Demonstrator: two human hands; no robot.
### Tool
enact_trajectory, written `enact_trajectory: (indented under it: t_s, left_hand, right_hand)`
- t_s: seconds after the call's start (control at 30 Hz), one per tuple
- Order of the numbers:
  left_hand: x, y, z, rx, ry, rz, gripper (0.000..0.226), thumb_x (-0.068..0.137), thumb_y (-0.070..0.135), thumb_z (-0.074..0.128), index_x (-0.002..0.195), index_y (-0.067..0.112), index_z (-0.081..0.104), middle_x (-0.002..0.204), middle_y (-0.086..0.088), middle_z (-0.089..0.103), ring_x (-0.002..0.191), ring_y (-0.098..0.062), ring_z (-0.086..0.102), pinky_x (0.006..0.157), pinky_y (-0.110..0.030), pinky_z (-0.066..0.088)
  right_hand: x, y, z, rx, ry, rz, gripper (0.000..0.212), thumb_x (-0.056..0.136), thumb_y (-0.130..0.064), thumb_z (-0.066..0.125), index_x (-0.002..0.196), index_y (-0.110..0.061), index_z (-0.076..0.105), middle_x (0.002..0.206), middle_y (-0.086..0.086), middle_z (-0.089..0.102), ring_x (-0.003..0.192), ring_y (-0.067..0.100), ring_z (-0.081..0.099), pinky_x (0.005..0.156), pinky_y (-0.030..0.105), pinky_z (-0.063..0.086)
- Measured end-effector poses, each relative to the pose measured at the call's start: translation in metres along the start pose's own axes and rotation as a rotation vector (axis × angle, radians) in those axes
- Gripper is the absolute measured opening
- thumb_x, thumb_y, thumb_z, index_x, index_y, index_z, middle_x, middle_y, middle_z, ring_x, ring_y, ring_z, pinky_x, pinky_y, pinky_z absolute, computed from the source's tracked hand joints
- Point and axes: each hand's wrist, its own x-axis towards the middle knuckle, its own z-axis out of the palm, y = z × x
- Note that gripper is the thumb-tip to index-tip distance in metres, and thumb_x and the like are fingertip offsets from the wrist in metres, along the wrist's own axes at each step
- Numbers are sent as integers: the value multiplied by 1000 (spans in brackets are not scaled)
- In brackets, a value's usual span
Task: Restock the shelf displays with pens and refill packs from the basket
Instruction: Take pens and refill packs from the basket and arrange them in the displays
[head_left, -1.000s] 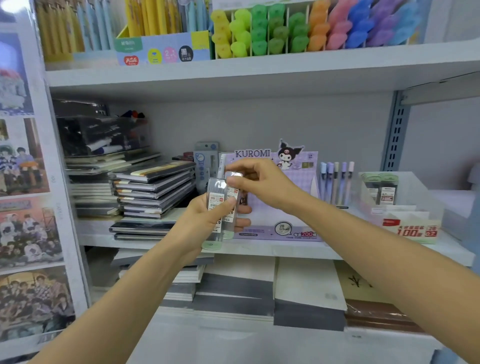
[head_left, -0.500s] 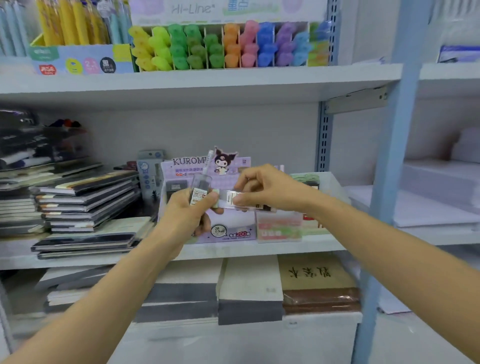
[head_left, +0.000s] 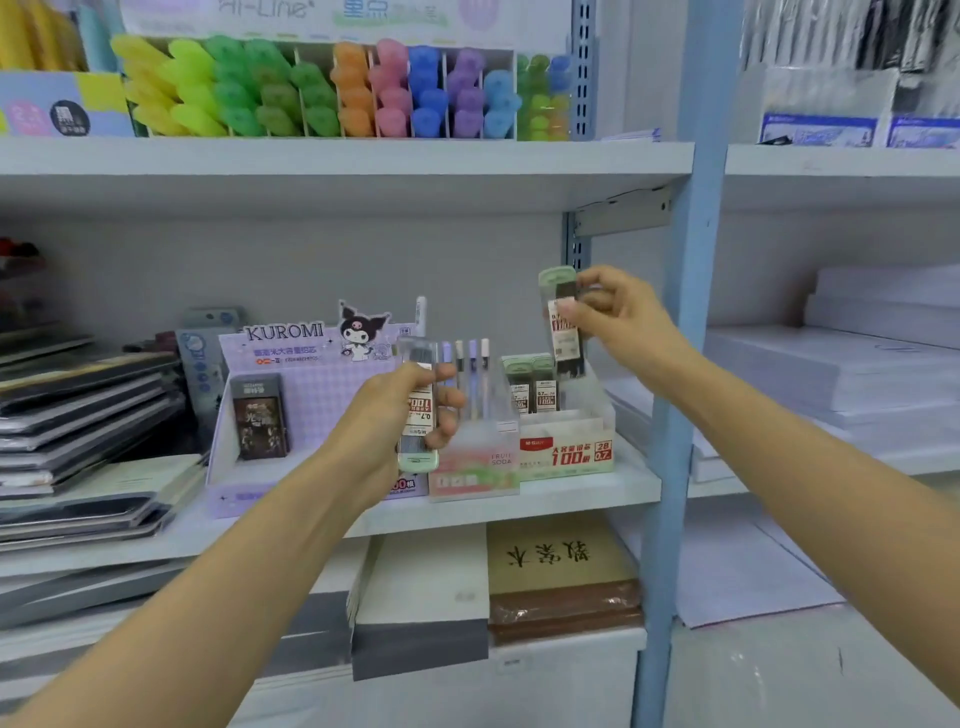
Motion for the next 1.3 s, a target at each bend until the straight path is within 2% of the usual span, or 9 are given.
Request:
enact_trajectory:
  t_s: [0.17, 0.4, 0.73, 0.9, 1.0, 1.07, 1.17, 1.23, 1.3]
  left_hand:
    - [0, -7, -8, 82, -76, 42, 21, 99, 20, 51, 104, 4, 64, 82, -12, 74, 60, -17, 68, 51, -23, 54]
    - [2, -12, -16, 92, -84, 48, 24, 97, 27, 55, 103, 6, 65, 84, -13, 74, 64, -20, 70, 55, -26, 56]
    - [6, -21, -15, 117, -102, 35, 23, 94, 30, 57, 99, 9, 65, 79, -8, 74, 52, -15, 65, 47, -22, 51]
    - [3, -23, -15, 149, -143, 14, 27, 90, 32, 60, 100, 7, 62, 79, -8, 73, 50, -14, 63, 43, -21, 48]
    - [-1, -22, -16, 193, -152, 17, 39, 81, 37, 65, 104, 6, 58, 84, -9, 75, 51, -15, 63, 42, -22, 47]
    - [-2, -22, -14, 216, -155, 32, 42, 79, 37, 66, 104, 6, 54, 86, -11, 75, 50, -15, 63, 42, -22, 46]
    - [-4, -22, -10, 250, -163, 54, 28, 91, 29, 61, 104, 7, 50, 87, -12, 75, 48, -16, 62, 41, -23, 45]
    - [-7, -22, -8, 264, -157, 71, 24, 95, 26, 59, 104, 6, 49, 86, -12, 75, 48, -17, 61, 41, -23, 45]
    - [-11, -21, -7, 284, -150, 99, 24, 95, 26, 58, 106, 6, 51, 86, -12, 75, 48, -17, 62, 41, -22, 44]
  right_hand:
    - [-2, 35, 12, -163, 28, 50, 16, 91, -9, 64, 105, -7, 57, 91, 0, 71, 86, 15, 71, 79, 26, 58]
    - [7, 50, 19, -428, -64, 18, 14, 91, -10, 63, 99, -19, 56, 97, 6, 64, 93, 23, 62, 87, 45, 55]
    - [8, 68, 24, -541, -82, 13, 35, 91, -2, 61, 111, -26, 46, 84, 1, 62, 77, 19, 66, 74, 41, 59]
    - [7, 79, 30, -795, 18, -79, 19, 88, -14, 67, 104, -19, 58, 108, -2, 52, 94, 16, 55, 82, 32, 50]
    - [8, 64, 29, -717, 118, -81, 14, 92, -24, 64, 105, -19, 65, 108, -5, 47, 93, 11, 49, 79, 23, 42]
    - [6, 41, 33, -494, 130, -80, 18, 95, -30, 58, 109, -21, 63, 104, -5, 56, 84, 7, 55, 74, 17, 42]
    - [-4, -1, 49, 24, -144, 128, 33, 93, -41, 58, 116, -17, 57, 94, 3, 69, 70, 8, 65, 64, 20, 51]
    - [-13, -17, 61, 56, -368, 173, 38, 89, -39, 65, 113, -9, 61, 90, 6, 71, 68, 11, 65, 63, 19, 52]
    - [-19, -24, 70, 55, -478, 116, 28, 88, -24, 69, 104, -1, 67, 82, 7, 70, 67, 11, 63, 64, 19, 52]
